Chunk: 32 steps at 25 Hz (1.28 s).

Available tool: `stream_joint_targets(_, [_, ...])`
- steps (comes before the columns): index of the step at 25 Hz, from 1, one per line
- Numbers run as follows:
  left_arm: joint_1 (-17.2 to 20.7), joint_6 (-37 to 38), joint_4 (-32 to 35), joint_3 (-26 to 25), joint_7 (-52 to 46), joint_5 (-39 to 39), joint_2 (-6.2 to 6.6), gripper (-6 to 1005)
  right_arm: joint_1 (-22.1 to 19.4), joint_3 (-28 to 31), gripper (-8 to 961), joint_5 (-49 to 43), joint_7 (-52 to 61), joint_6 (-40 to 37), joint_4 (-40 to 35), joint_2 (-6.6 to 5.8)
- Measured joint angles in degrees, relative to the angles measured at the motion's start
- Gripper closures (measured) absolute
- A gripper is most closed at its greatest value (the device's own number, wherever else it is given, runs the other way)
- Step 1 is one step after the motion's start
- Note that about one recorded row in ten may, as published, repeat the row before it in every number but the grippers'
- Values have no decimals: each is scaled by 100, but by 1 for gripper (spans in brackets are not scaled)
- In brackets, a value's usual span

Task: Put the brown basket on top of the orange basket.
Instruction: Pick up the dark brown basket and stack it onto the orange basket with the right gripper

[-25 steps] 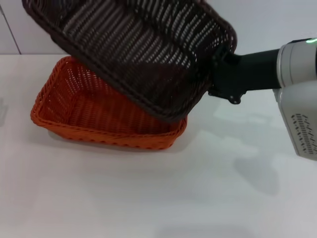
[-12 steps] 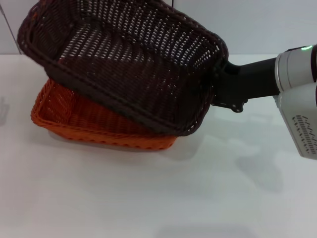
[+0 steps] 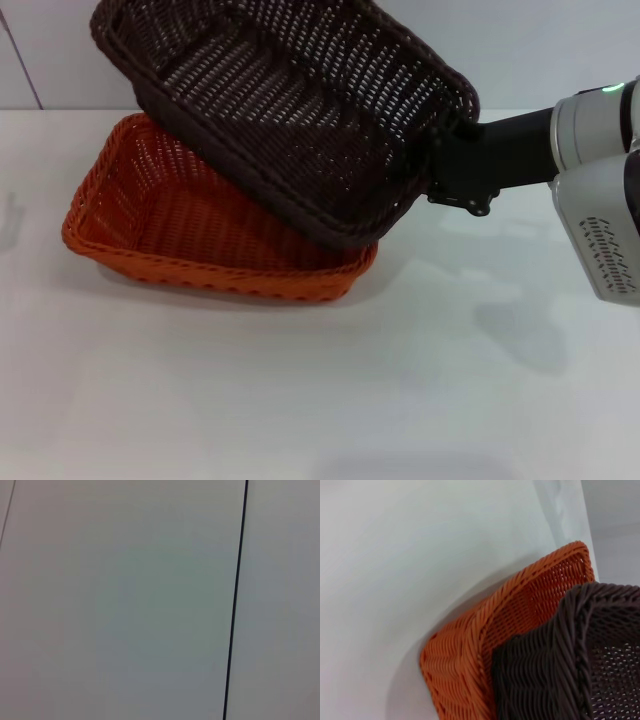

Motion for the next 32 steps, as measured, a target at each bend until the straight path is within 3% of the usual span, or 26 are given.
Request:
stream_joint_targets(19, [-51, -39, -32, -21, 0, 0, -5, 198, 388, -182, 794, -41, -181, 357, -759, -39])
stream_joint_targets(30, [-138, -216, -37, -19, 6, 0, 4, 199, -8, -621, 793, 900, -1004, 998, -868, 44])
stream_joint_targets(32, [-138, -216, -37, -19, 6, 0, 4, 199, -56, -695, 743, 985, -1072, 1059, -873, 45])
